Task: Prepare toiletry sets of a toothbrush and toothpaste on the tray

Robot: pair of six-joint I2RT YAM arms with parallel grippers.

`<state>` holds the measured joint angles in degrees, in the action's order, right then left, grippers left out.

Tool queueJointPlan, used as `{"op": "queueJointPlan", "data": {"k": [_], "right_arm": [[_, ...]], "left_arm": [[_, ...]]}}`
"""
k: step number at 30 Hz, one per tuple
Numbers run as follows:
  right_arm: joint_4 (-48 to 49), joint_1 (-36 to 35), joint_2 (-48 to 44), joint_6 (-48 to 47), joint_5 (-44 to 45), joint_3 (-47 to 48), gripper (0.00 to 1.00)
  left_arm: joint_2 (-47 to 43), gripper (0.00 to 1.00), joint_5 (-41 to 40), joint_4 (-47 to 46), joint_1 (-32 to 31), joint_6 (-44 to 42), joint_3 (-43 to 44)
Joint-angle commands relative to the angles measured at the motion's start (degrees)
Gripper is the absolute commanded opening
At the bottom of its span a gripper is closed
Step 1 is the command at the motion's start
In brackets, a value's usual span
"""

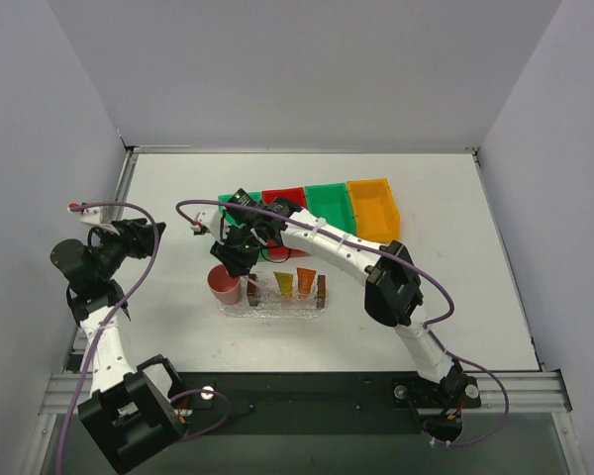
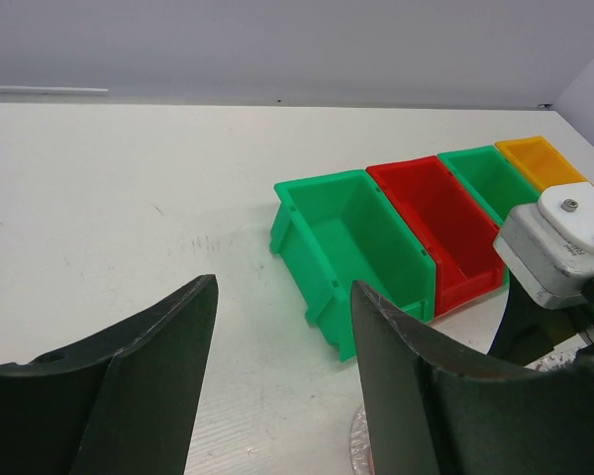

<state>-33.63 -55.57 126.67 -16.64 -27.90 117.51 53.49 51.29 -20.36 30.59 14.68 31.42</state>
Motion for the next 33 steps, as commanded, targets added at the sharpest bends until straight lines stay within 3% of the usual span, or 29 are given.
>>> {"op": "queueJointPlan", "data": {"k": [1,33], "right_arm": [[-1.3,-0.5,-3.3,-0.7,-0.8,2.5,0.29],[-2.1,-0.9,-3.4,-1.6,0.0,2.6,0.24]], "left_arm": [[-0.3,0.66,1.0,-2.5,0.6,0.4,0.4],[0.2,0.66,1.3,-2.8,0.6,0.0,-0.1]]}}
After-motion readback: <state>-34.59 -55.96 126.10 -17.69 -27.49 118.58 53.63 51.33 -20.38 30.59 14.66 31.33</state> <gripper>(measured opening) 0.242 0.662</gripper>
